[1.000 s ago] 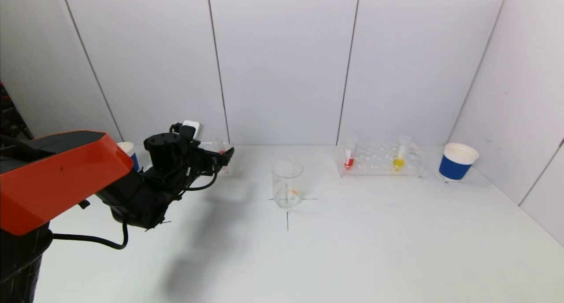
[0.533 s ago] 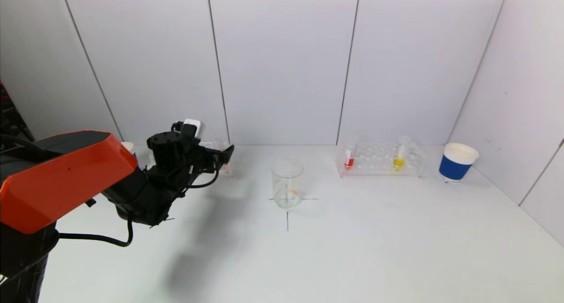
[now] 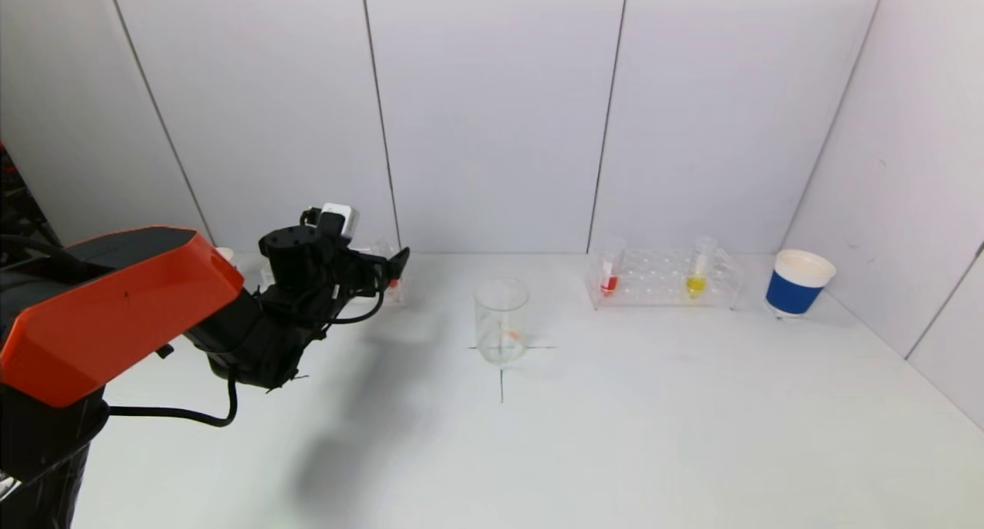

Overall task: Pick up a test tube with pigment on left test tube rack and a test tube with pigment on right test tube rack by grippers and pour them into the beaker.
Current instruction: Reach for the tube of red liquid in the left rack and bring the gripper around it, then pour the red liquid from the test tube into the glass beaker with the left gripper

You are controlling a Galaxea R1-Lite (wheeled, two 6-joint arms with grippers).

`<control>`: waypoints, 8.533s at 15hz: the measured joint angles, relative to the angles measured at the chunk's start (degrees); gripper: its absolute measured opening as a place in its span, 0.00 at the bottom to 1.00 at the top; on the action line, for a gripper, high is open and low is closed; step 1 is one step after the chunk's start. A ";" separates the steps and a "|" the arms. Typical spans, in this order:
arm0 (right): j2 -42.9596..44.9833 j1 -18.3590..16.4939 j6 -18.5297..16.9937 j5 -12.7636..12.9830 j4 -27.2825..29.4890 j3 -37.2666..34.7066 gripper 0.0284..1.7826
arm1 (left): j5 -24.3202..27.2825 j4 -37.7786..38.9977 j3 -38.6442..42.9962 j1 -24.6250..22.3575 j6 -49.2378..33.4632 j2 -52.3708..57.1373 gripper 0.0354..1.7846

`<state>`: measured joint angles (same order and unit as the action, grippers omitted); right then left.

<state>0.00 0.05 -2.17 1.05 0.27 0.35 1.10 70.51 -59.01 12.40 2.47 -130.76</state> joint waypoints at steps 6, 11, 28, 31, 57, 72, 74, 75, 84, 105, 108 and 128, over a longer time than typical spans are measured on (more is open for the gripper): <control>0.00 0.00 -0.02 0.00 0.00 0.00 1.00 | -0.80 0.05 -2.97 0.00 0.27 -2.43 0.99; 0.00 -0.02 -0.02 -0.01 -0.02 0.00 1.00 | -1.78 0.02 -5.32 0.00 0.39 -4.89 0.99; 0.00 0.00 -0.02 0.00 0.00 0.00 1.00 | -4.73 3.96 -8.74 2.01 0.72 -9.63 0.99; 0.00 -0.02 -0.02 0.00 0.00 0.00 1.00 | -5.94 4.01 -9.12 2.07 0.79 -9.79 0.99; 0.00 0.00 -0.02 0.00 0.00 0.00 1.00 | -8.45 10.06 -9.97 2.10 2.90 -13.15 0.99; 0.00 0.00 -0.02 -0.01 -0.02 0.00 1.00 | -8.42 10.06 -10.00 2.10 3.25 -12.69 0.74; 0.00 0.02 -0.02 0.00 -0.02 0.00 1.00 | -8.42 10.06 -10.17 2.10 3.28 -12.69 0.54; 0.00 0.02 0.00 0.00 -0.02 0.00 1.00 | -8.42 10.03 -10.25 2.10 3.30 -12.69 0.43; 0.00 -0.02 -0.02 -0.01 -0.02 0.00 1.00 | -8.37 10.02 -10.58 2.10 3.30 -12.76 0.26; 0.00 0.02 -0.02 0.00 -0.02 0.00 1.00 | -8.48 6.39 -10.58 1.74 2.97 -7.17 0.26; 0.00 0.00 -0.02 0.00 0.00 0.00 1.00 | -8.37 5.92 -10.74 1.74 2.60 -7.08 0.26; 0.00 0.02 -0.02 -0.01 0.00 0.00 1.00 | -8.34 -6.62 -11.74 2.45 2.60 2.36 0.26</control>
<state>0.00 0.07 -2.19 1.04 0.27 0.35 -7.24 63.89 -70.75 14.85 5.07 -128.39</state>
